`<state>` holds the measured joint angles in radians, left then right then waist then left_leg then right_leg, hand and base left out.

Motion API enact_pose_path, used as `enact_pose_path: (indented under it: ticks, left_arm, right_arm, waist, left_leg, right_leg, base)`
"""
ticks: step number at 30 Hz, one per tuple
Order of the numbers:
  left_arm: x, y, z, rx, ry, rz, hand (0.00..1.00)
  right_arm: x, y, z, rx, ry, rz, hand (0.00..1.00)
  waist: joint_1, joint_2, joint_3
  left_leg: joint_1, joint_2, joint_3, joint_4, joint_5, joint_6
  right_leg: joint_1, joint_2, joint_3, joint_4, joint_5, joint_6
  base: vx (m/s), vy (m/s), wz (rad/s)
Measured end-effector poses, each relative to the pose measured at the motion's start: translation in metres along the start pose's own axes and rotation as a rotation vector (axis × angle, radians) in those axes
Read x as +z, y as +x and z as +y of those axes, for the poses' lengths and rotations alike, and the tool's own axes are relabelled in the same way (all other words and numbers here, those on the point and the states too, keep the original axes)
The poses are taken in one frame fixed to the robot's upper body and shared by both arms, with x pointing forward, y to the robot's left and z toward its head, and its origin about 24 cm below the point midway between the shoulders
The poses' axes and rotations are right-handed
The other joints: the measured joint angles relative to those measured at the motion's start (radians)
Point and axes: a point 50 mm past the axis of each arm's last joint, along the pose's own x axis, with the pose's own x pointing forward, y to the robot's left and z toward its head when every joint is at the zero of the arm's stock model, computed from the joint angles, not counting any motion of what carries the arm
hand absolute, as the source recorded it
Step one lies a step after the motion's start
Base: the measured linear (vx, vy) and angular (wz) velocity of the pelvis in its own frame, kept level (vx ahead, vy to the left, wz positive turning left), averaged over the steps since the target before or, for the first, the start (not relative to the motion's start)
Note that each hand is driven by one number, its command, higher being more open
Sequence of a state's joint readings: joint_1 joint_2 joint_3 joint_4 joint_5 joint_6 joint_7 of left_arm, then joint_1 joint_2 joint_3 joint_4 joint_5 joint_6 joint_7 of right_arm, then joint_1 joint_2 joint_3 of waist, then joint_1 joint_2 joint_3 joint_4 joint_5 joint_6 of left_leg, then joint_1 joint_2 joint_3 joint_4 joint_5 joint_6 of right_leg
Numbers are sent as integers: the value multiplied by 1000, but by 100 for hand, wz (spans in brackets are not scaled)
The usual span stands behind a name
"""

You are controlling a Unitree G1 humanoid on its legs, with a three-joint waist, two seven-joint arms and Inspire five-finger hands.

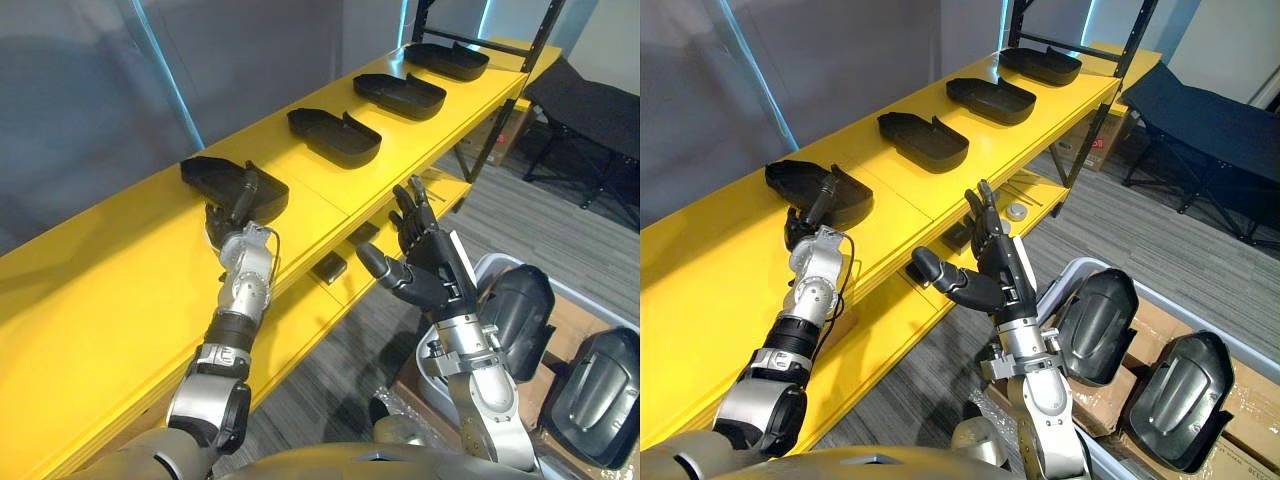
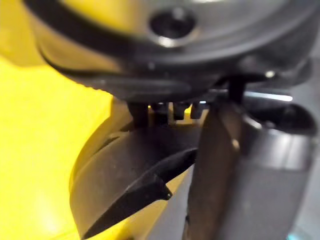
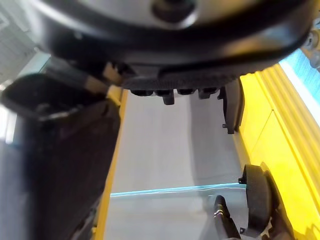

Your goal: Walk over and take three plastic housings, then place them on the shelf

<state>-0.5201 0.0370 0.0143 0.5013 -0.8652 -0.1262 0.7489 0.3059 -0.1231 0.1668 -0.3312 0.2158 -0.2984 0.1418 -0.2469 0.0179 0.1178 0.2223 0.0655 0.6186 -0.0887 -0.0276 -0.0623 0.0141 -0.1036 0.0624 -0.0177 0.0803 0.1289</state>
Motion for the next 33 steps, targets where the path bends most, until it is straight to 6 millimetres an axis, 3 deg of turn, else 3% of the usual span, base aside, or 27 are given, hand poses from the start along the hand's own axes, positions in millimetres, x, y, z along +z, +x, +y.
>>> enact_pose_path:
  ticks: [9, 13, 17, 24, 28, 33]
  left_arm:
    - [7, -1, -3, -28, 257, -161, 100]
    - [7, -10, 6, -64, 331, -189, 100]
    - [7, -31, 30, -134, 448, -218, 100]
    - [34, -46, 93, -56, 581, -289, 100]
    - [53, -61, 117, -32, 605, -351, 100]
    - [59, -77, 117, -137, 591, -380, 100]
  right_arm:
    - [4, 7, 3, 97, 23, -32, 100]
    - [12, 17, 1, 173, 17, -75, 100]
    - [24, 27, -6, 223, -19, -112, 100]
    - [35, 50, -19, 194, -147, -90, 100]
    - [19, 60, -38, 4, -183, 11, 100]
    - [-7, 63, -60, -174, -211, 149, 100]
  waist:
    - [2, -26, 13]
    - [9, -26, 12]
    - [41, -23, 12]
    - [154, -12, 15]
    - [192, -12, 15]
    - [221, -11, 15]
  left_leg:
    - [-4, 2, -20, 0, 3, 1]
    - [-9, 6, -45, 1, 5, 1]
    - [-27, 15, -113, 4, 15, 1]
    - [-42, 12, -244, 5, 34, 6]
    - [-64, -3, -300, 5, 45, 15]
    - [-81, -19, -337, 5, 52, 21]
  right_leg:
    - [5, -2, -18, -1, 0, -1]
    - [17, -4, -49, -5, 0, -1]
    - [40, -6, -117, -15, -2, -4]
    - [99, -23, -244, -18, -23, -20]
    - [108, -43, -298, -12, -41, -20]
    - [111, -55, -333, -11, -42, -20]
  base:
    - [-32, -27, 5]
    - [-10, -29, 19]
    - [8, -40, 48]
    - [-7, -23, 56]
    - [-19, 4, 42]
    - [12, 22, 23]
